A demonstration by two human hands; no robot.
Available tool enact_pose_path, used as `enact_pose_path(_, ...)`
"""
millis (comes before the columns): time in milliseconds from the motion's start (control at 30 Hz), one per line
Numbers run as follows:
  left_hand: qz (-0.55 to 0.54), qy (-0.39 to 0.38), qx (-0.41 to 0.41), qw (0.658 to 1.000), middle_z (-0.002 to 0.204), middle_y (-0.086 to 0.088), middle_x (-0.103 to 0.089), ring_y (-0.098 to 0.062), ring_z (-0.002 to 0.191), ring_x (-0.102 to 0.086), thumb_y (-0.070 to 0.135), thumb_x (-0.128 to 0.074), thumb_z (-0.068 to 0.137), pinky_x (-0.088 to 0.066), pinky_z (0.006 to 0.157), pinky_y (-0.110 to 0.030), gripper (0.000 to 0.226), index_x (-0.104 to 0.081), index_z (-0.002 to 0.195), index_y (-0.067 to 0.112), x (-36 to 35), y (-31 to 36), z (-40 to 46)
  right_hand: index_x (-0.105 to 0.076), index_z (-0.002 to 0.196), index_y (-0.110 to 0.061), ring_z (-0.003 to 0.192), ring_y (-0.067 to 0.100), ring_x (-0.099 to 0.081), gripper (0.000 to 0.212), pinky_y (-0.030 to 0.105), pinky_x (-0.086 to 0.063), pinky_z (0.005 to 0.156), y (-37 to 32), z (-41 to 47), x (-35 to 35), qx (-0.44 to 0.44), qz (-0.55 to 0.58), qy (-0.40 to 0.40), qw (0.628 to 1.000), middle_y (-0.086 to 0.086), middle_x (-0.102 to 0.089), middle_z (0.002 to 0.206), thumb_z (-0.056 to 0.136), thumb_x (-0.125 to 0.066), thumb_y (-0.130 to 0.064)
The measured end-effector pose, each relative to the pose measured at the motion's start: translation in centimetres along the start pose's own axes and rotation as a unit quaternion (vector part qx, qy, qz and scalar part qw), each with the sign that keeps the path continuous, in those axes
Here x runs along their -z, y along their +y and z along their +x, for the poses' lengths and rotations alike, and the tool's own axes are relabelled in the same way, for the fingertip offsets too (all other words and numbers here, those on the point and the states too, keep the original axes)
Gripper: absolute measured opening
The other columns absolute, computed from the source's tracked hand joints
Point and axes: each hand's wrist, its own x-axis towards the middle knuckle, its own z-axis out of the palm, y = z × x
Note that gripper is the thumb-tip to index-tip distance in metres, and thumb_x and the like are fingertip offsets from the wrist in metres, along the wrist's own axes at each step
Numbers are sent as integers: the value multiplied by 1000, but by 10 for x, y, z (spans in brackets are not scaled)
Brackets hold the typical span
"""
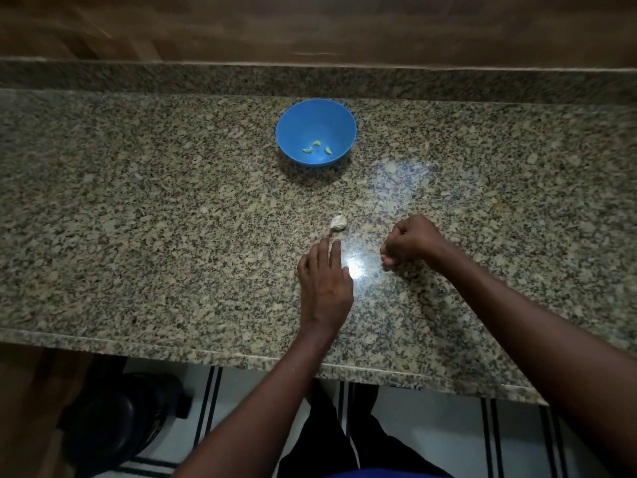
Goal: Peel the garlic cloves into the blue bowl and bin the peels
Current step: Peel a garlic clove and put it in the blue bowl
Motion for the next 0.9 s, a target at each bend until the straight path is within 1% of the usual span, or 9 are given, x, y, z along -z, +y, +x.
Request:
enact_pose_path(133, 8, -7, 5, 1000, 161, -11, -34, -26, 147, -33, 32, -37, 104, -26, 119, -47, 53, -37, 153, 13, 1, 0, 0, -71, 68, 5, 68, 36, -76, 11, 45, -63, 70, 3, 0, -1, 2, 9, 10, 1000, 23, -74, 70, 73, -80, 11)
enact_pose_path(233, 6, -13, 6, 1000, 162, -10, -33, -26, 147, -32, 33, -34, 105, -25, 120, -47, 52, -37, 154, 14, 2, 0, 0, -75, 70, 4, 64, 32, -76, 10, 49, -64, 73, 3, -1, -6, 3, -25, 27, 999, 15, -74, 64, 65, -82, 8)
enact_pose_path(433, 0, -11, 7, 1000, 161, -11, -35, -27, 146, -34, 34, -35, 105, -26, 119, -46, 53, -38, 153, 13, 2, 0, -1, -77, 74, -4, 65, 22, -75, 9, 37, -65, 66, 2, -7, -16, 11, -83, 79, 993, 7, -75, 67, 70, -83, 1)
enact_pose_path(533, -2, -14, 9, 1000, 161, -11, -34, -27, 147, -34, 33, -35, 105, -25, 120, -46, 52, -37, 153, 14, 2, 0, -1, -74, 79, -4, 60, 14, -65, 7, 19, -49, 49, 1, -10, -27, 30, -107, 129, 985, 6, -72, 72, 78, -76, 2)
enact_pose_path(600, 1, -12, 8, 1000, 161, -11, -34, -27, 147, -34, 34, -34, 106, -25, 120, -46, 52, -37, 154, 13, 2, 0, -1, -71, 80, -4, 55, 10, -54, 11, 17, -34, 45, 1, -15, -37, 53, -115, 166, 978, 5, -64, 69, 81, -68, 6)
enact_pose_path(667, 2, -9, 4, 1000, 161, -11, -34, -27, 147, -34, 34, -33, 106, -25, 120, -46, 53, -37, 154, 13, 3, 1, -2, -68, 81, -5, 54, 9, -50, 13, 18, -32, 45, 5, -19, -40, 68, -115, 174, 976, 3, -60, 67, 83, -65, 7)
enact_pose_path(767, 1, -1, 2, 1000, 161, -11, -34, -28, 147, -33, 33, -35, 105, -23, 119, -45, 53, -36, 154, 13, 3, 1, -3, -67, 85, -4, 53, 14, -66, 9, 20, -50, 44, 13, -16, -33, 60, -81, 139, 985, 6, -70, 72, 87, -69, 4)
enact_pose_path(833, -2, 3, 0, 1000, 160, -12, -35, -28, 146, -33, 32, -38, 104, -25, 118, -46, 53, -36, 154, 12, 3, 1, -3, -68, 87, -3, 56, 21, -74, 5, 33, -63, 59, 18, -12, -27, 45, -27, 116, 992, 10, -75, 73, 90, -71, 0)
enact_pose_path(900, -4, 7, 0, 1000, 159, -12, -36, -28, 145, -34, 31, -40, 104, -26, 118, -46, 53, -37, 154, 12, 3, 1, -2, -68, 88, 0, 60, 24, -75, 6, 43, -65, 66, 21, -9, -24, 35, 14, 105, 994, 13, -75, 74, 93, -70, -3)
